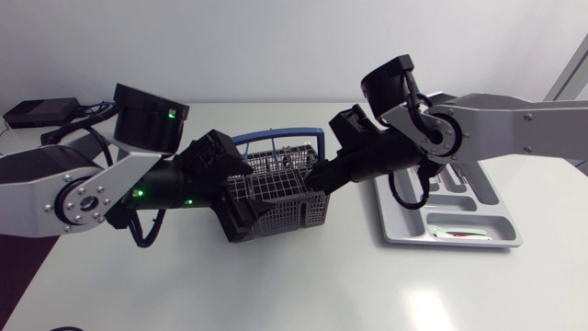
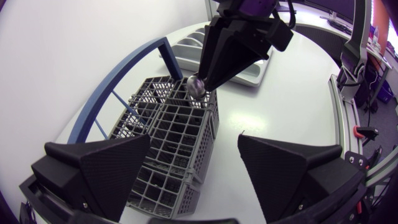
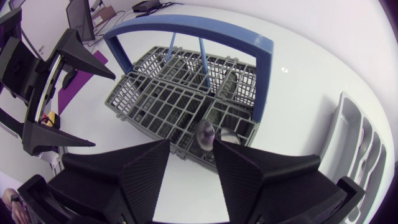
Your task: Unload the cutlery basket into the drawer organizer.
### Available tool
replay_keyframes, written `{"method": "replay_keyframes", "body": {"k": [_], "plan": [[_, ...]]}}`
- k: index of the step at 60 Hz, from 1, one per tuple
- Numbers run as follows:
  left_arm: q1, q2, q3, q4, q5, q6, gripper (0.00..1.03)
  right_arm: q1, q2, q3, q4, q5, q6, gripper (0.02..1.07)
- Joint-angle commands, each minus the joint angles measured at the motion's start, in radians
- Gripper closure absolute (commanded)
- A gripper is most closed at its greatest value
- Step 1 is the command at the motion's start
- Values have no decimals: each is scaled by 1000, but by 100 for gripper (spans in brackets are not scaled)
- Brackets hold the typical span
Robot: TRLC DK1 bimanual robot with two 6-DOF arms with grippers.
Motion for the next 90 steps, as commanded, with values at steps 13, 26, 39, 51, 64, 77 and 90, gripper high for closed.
{"method": "replay_keyframes", "body": {"k": [13,26,39,51,64,77,90], "plan": [[3,-1,5,5,-5,-19,6,-1,3,-18,17,19,22,54],[2,-1,7,5,-5,-20,6,-1,18,-21,32,20,22,54],[0,-1,7,5,-5,-22,6,20,43,-10,40,34,22,68],[3,-3,-1,5,-5,-20,6,37,57,-16,40,45,22,71],[-1,-4,-4,7,-5,-22,6,50,84,-3,55,57,33,87],[3,-11,-9,7,-5,-19,6,48,86,5,66,82,33,97],[2,-12,-10,5,-5,-19,6,48,63,-3,72,88,33,101]]}}
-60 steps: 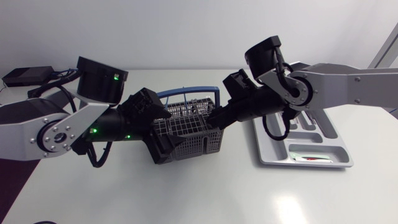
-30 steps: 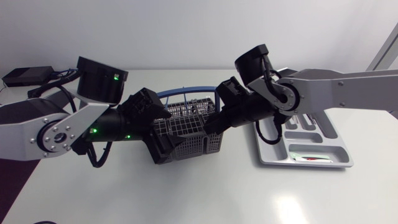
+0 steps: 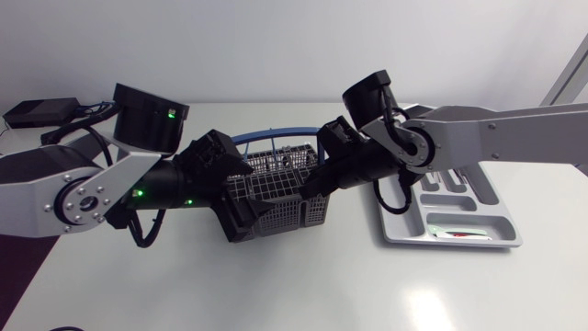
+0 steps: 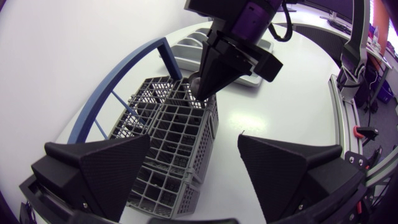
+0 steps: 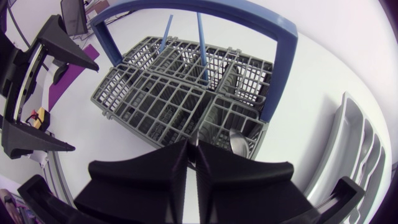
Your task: Unload the cutlery basket into the drawer organizer.
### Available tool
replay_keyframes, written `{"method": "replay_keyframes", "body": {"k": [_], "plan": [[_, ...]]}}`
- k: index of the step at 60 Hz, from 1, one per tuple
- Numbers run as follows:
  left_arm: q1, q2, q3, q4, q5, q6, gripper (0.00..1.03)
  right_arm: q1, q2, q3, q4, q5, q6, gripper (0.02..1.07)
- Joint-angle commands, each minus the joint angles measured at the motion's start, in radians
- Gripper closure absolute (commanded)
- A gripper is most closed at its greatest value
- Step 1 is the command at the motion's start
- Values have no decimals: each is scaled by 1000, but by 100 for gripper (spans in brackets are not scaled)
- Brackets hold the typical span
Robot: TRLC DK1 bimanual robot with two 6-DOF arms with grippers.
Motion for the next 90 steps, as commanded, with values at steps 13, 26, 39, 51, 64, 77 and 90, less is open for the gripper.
{"method": "replay_keyframes", "body": {"k": [13,26,39,51,64,77,90], "plan": [[2,-14,-9,2,-5,-20,6,8,-82,-18,12,1,27,101],[-7,-11,-9,1,-5,-22,6,16,-157,-12,-3,-82,43,101],[-4,-8,-7,-1,-7,-22,6,-22,-204,28,-69,-202,62,101],[-3,4,-6,-1,-10,-22,6,-50,-301,62,-163,-237,62,101],[-12,4,4,-2,-28,-22,6,-140,-496,54,-321,-249,3,101],[-21,-2,13,-15,-33,-22,6,-369,-666,-58,-456,-186,-151,101],[-47,1,34,-21,-39,-26,6,-581,-715,-282,-382,-22,-310,101]]}}
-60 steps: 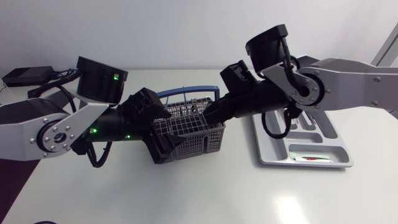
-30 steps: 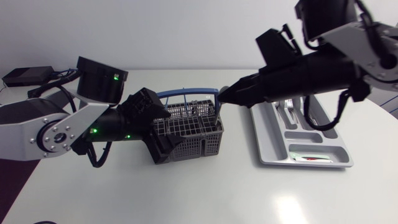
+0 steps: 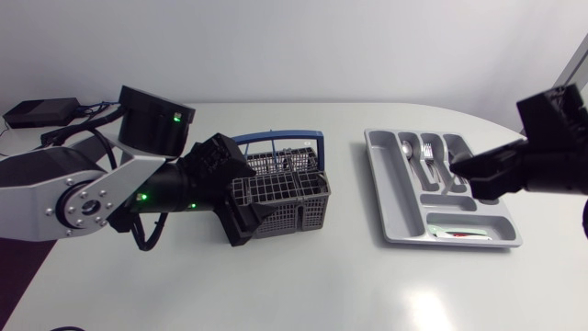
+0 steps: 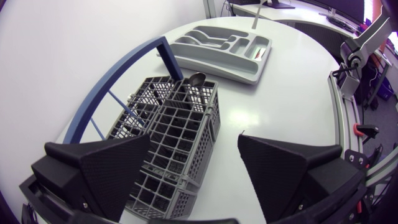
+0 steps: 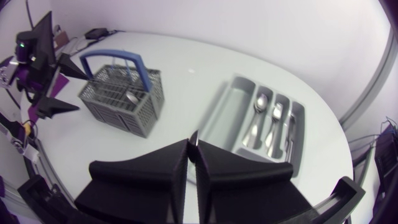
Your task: Unload the cutlery basket into the drawer organizer.
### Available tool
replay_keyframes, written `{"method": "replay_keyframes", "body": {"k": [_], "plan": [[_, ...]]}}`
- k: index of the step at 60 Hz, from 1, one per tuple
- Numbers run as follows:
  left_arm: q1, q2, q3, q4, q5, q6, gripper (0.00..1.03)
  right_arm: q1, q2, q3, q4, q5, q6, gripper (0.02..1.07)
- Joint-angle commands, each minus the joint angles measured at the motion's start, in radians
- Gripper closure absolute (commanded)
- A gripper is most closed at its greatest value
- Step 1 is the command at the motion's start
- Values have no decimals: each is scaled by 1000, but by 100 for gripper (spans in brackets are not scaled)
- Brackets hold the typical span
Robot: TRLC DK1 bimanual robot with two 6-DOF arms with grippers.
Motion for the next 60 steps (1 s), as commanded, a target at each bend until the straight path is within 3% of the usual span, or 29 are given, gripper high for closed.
{"method": "replay_keyframes", "body": {"k": [1,9,27,43,51,58,60], "plan": [[-17,3,34,-9,-12,-26,6,-64,11,-97,40,45,-78,101],[-28,3,35,-9,-19,-34,6,-113,52,-206,157,170,-127,101],[-23,-11,28,-14,-19,-32,6,-152,259,-287,371,333,-147,101],[-22,-14,26,-12,-21,-32,6,-84,476,-309,545,462,-131,101],[-23,-12,35,-14,-25,-28,6,-38,538,-321,594,499,-126,77],[-25,-5,54,-14,-29,-22,6,-18,575,-324,614,509,-120,75],[-26,-2,60,-14,-30,-14,6,-15,580,-325,617,511,-117,70]]}}
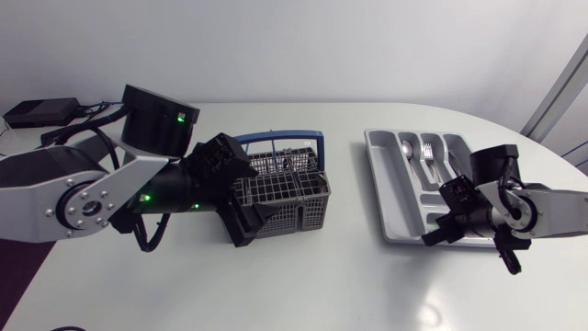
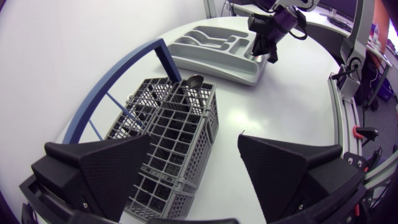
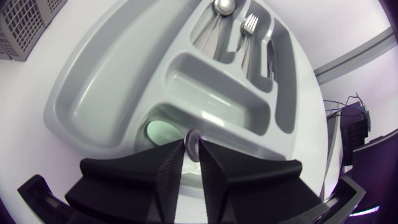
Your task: Unload the cutlery basket into the drawer organizer.
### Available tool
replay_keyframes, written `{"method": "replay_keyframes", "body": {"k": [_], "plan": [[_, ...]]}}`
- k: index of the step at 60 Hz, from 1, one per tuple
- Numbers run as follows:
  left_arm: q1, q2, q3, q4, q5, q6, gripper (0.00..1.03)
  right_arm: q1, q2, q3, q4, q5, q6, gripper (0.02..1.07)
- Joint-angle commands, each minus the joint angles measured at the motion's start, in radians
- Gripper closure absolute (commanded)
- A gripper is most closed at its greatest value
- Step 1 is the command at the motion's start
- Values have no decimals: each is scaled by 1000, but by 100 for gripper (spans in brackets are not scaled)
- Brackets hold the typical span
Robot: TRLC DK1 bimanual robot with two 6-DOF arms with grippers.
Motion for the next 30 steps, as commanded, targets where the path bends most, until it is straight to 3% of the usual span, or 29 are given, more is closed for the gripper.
{"method": "replay_keyframes", "body": {"k": [1,12,22,30], "plan": [[-8,1,52,-5,-7,8,6,12,27,-22,19,13,16,67],[-47,14,92,-6,-42,84,6,15,-14,-29,5,15,9,36],[-98,18,132,-5,-64,205,6,15,-134,-48,-41,-30,-7,22],[-141,53,167,-20,-69,296,6,25,-231,-74,-73,-76,-27,18]]}}
